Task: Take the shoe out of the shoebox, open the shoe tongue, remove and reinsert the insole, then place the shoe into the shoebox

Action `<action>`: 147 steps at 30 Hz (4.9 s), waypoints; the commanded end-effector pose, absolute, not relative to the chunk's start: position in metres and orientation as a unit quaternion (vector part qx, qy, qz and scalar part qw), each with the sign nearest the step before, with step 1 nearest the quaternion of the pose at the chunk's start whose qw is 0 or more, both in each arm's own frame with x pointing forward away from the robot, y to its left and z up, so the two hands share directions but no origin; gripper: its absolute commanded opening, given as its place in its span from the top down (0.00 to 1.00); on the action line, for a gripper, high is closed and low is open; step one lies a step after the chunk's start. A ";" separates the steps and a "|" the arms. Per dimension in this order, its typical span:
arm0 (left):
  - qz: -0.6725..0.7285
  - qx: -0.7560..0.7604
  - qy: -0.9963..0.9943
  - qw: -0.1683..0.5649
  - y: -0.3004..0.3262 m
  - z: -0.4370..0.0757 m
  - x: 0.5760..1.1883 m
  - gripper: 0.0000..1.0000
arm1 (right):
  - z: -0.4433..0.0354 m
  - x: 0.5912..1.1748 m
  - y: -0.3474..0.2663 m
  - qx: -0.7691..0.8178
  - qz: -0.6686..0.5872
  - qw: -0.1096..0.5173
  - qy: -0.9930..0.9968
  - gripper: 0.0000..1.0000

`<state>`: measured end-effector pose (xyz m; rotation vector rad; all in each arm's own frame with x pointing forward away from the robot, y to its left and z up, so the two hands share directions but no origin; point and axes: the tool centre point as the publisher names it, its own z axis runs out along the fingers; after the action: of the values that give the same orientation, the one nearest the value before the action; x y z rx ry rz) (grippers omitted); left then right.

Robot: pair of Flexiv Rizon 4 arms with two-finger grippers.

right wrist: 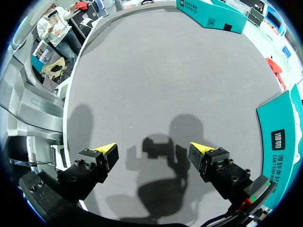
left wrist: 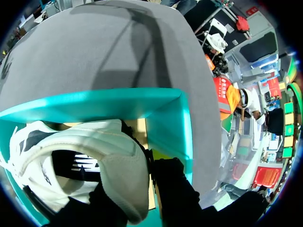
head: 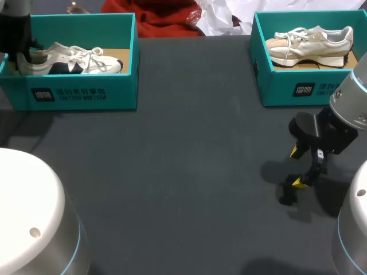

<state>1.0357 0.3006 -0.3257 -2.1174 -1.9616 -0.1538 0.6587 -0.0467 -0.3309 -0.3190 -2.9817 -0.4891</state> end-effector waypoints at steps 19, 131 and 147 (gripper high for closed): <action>-0.045 -0.727 -0.670 0.140 0.282 -0.357 1.038 1.00 | -0.332 0.657 -0.046 -0.105 -0.160 0.050 -0.980 0.00; -0.036 -0.732 -0.681 0.014 0.287 -0.132 0.990 0.00 | -0.282 0.728 -0.058 -0.224 -0.105 0.009 -0.969 0.00; -0.036 -0.732 -0.681 0.014 0.287 -0.132 0.990 0.00 | -0.232 0.809 -0.105 -0.315 0.005 -0.010 -0.949 0.00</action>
<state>0.9906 0.2874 -0.1326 -2.2782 -2.1208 -0.1090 0.8043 -0.1088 -0.2346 -1.0063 -3.0318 -0.1429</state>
